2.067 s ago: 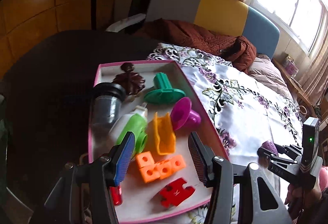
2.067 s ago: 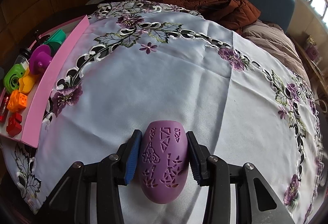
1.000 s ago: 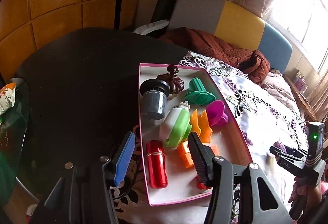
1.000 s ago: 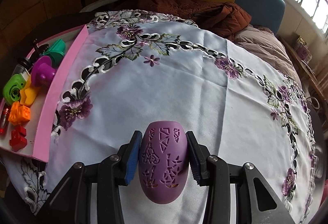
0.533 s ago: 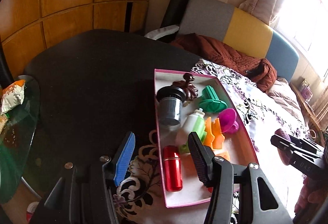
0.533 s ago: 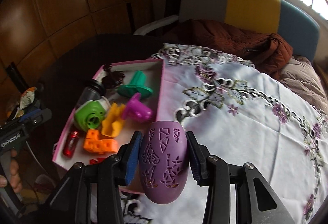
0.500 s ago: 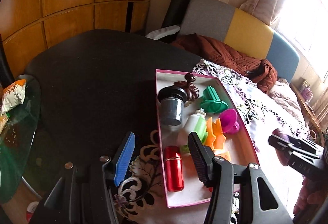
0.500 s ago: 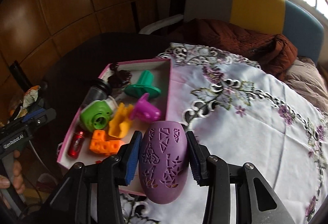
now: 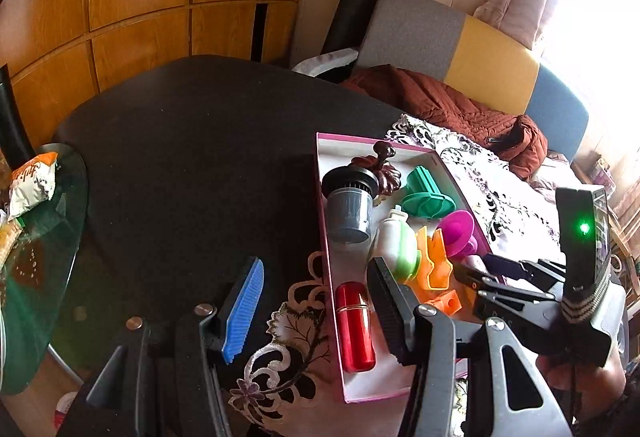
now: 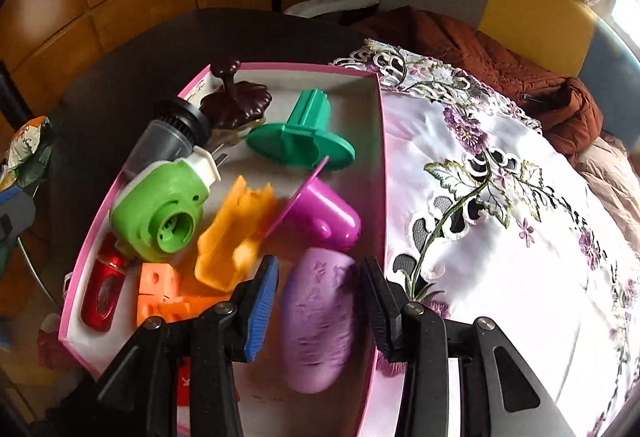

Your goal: Organize rigid objects

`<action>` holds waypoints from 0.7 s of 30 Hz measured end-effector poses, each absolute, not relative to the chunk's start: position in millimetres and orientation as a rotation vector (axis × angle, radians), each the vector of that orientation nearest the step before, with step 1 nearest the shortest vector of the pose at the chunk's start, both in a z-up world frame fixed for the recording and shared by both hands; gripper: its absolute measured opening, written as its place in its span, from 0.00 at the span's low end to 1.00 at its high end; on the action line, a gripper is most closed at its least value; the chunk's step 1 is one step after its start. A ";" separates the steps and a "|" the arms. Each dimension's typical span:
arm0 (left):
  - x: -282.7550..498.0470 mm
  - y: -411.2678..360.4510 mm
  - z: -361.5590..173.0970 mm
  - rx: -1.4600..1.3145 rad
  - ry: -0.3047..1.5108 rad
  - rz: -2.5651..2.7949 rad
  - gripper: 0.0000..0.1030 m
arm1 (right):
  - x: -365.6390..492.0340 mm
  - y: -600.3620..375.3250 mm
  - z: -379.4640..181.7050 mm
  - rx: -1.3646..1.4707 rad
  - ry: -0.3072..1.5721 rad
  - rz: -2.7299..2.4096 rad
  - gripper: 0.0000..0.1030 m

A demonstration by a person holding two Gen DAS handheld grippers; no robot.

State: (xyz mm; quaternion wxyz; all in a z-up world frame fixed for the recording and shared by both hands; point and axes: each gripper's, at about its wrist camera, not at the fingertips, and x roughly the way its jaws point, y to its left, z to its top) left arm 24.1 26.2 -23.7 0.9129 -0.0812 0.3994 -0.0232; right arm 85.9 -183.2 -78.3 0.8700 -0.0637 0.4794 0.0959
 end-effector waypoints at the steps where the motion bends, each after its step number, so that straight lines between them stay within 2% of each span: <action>1: 24.4 25.8 -24.0 -0.164 0.824 -0.047 0.53 | 86.1 -182.5 -78.4 -0.134 1.002 0.202 0.41; 7: 24.3 22.5 -27.3 -0.155 0.838 -0.050 0.53 | 80.3 -177.1 -81.6 -0.148 0.978 0.197 0.45; 11: 23.1 20.4 -27.2 -0.146 0.837 -0.051 0.53 | 75.6 -177.2 -78.5 -0.127 0.970 0.197 0.53; 14: 22.7 19.8 -26.0 -0.143 0.834 -0.050 0.53 | 69.4 -179.1 -73.2 -0.110 0.948 0.189 0.54; 18: 21.6 17.8 -24.0 -0.133 0.827 -0.047 0.53 | 59.0 -181.5 -64.6 -0.097 0.908 0.177 0.64; 21: 20.0 14.8 -22.2 -0.114 0.820 -0.037 0.53 | 52.5 -183.4 -61.2 -0.085 0.890 0.161 0.66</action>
